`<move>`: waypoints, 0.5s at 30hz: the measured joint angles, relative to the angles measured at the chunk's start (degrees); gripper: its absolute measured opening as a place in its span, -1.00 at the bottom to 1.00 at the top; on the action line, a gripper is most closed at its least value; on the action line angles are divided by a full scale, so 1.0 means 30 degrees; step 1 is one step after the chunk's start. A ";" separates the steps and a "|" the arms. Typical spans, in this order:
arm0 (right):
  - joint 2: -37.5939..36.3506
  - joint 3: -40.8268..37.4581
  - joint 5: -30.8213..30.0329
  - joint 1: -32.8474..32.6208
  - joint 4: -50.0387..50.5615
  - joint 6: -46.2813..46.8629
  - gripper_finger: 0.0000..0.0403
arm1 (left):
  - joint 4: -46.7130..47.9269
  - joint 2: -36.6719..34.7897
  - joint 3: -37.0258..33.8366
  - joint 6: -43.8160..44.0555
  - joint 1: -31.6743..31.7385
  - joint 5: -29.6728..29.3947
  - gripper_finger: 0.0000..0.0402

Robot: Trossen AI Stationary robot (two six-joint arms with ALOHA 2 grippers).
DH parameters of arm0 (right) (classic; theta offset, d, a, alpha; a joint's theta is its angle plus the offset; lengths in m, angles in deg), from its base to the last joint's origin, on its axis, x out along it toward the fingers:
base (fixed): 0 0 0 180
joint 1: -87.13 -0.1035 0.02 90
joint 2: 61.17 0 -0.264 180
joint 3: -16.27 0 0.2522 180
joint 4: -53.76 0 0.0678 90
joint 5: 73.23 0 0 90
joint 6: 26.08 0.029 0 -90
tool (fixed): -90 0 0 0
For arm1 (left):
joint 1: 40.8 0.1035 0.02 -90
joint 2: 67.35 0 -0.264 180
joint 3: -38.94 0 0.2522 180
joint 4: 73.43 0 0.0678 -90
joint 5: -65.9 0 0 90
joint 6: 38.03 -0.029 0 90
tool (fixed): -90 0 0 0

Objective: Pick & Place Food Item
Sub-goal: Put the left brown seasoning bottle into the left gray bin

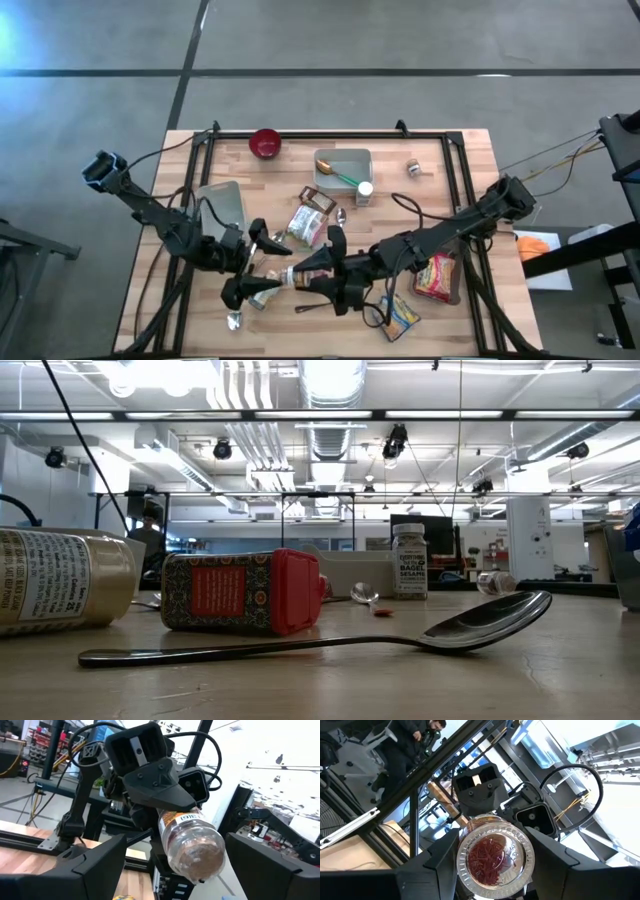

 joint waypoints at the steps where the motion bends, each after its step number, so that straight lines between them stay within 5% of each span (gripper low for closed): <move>1: 0.0003 0.0000 0.0169 0.0076 -0.0003 0.0026 -0.08 | -0.0157 0.0095 0.0000 0.0004 0.0120 0.0139 0.70; 10: 0.0003 0.0000 0.0351 0.0294 -0.0040 0.0211 -0.08 | -0.0384 0.0218 0.0000 0.0058 0.0358 0.0481 0.69; 15: 0.0003 0.0000 0.0461 0.0363 -0.0032 0.0217 -0.08 | -0.0385 0.0218 0.0000 0.0051 0.0577 0.1142 0.50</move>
